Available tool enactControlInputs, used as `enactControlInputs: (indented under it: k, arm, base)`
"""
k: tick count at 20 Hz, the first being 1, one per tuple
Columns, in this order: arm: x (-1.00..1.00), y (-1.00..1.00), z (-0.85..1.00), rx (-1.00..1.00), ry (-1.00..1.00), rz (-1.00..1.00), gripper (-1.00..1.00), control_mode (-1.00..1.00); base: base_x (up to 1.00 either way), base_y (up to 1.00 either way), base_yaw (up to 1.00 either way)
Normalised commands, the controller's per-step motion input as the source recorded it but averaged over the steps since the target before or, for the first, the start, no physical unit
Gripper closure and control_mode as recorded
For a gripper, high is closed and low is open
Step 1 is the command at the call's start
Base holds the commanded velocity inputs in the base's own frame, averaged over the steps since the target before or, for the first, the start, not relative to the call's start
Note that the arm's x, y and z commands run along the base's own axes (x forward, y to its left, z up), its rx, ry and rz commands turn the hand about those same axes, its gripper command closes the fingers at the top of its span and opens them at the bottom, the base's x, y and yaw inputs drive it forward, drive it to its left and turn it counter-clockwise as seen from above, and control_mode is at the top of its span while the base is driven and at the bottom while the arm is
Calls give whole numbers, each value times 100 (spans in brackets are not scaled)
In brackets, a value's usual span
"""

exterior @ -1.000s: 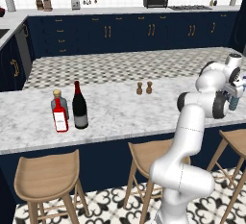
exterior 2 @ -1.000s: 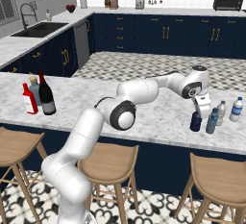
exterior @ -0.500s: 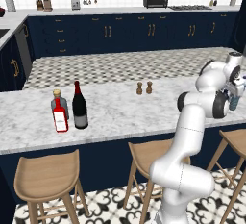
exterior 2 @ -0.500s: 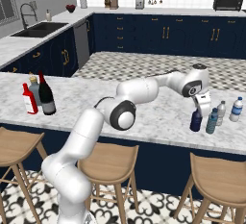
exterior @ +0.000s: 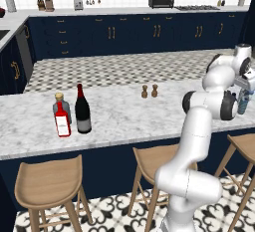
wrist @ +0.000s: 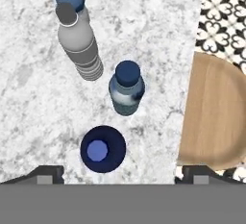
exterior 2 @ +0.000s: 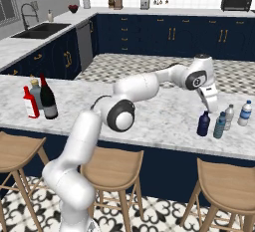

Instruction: Move the plastic bottles in the middle to the plastics group, and the glass bottles in the middle to the glass group.

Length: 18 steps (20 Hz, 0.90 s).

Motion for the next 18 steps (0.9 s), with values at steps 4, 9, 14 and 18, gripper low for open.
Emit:
enactControlInputs:
  k: [4, 9, 14, 18]
  arm:
    - [-98, 78, 37, -15, 0, 13, -100, -100]
    - [-100, 90, 27, -12, -7, 18, -100, -100]
    - [-69, 42, 9, 0, -8, 22, -100, -100]
    - [-54, 39, 6, 0, 0, 23, -100, -100]
  base:
    - [0, 0, 0]
    - [0, 0, 0]
    - [0, 0, 0]
    - [0, 0, 0]
